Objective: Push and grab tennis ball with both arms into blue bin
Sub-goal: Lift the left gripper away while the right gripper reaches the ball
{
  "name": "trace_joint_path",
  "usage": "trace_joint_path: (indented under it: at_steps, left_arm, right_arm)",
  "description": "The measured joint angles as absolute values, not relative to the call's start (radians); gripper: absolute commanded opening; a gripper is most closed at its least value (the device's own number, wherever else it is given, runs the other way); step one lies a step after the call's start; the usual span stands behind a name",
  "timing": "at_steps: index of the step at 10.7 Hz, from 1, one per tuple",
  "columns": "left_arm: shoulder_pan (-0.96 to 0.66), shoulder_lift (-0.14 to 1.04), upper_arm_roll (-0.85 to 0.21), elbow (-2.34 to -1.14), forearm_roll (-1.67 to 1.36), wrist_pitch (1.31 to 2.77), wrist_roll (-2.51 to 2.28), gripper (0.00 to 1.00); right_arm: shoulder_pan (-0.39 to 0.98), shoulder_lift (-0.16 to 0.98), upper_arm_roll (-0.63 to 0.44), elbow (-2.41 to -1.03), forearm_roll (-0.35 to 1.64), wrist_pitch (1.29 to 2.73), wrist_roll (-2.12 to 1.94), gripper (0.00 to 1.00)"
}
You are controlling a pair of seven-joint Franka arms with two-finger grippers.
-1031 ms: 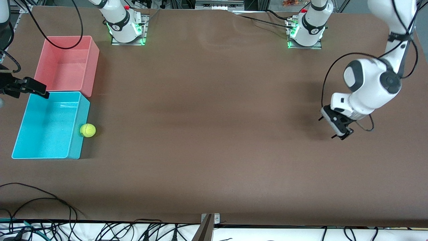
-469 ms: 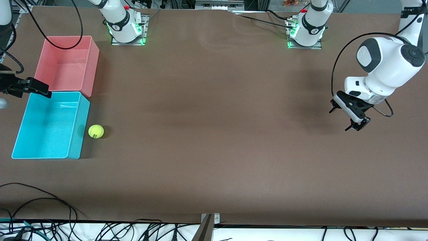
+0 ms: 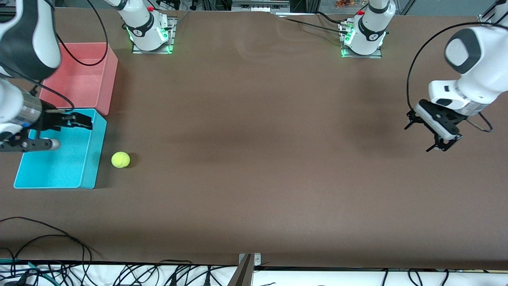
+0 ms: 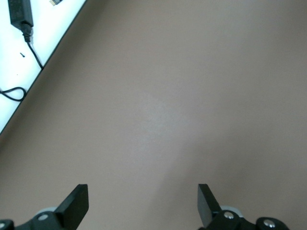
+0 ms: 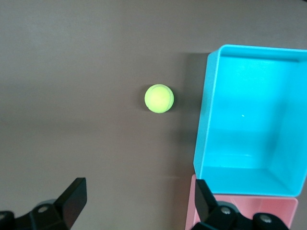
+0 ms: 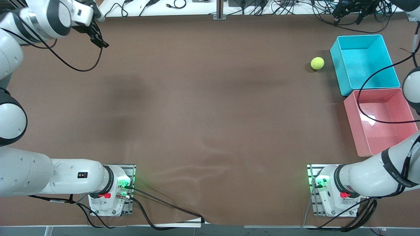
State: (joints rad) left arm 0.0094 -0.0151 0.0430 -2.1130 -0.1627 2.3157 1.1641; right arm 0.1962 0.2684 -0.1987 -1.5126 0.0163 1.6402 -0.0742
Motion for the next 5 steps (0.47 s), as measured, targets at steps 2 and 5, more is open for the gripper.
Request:
trace_joint_path:
  at_steps: [2,5]
  left_arm:
    - [0.011,-0.029,0.064,-1.973,-0.136,2.112,1.058,1.00]
    - [0.009,-0.033,0.063,-1.814,-0.085,1.885,0.871,1.00]
  right_arm:
    - [0.200,0.328,-0.199,-1.514,0.016,1.680,-0.074,1.00]
    - [0.192,0.413,-0.202,-1.576,0.017,1.841,-0.074,1.00]
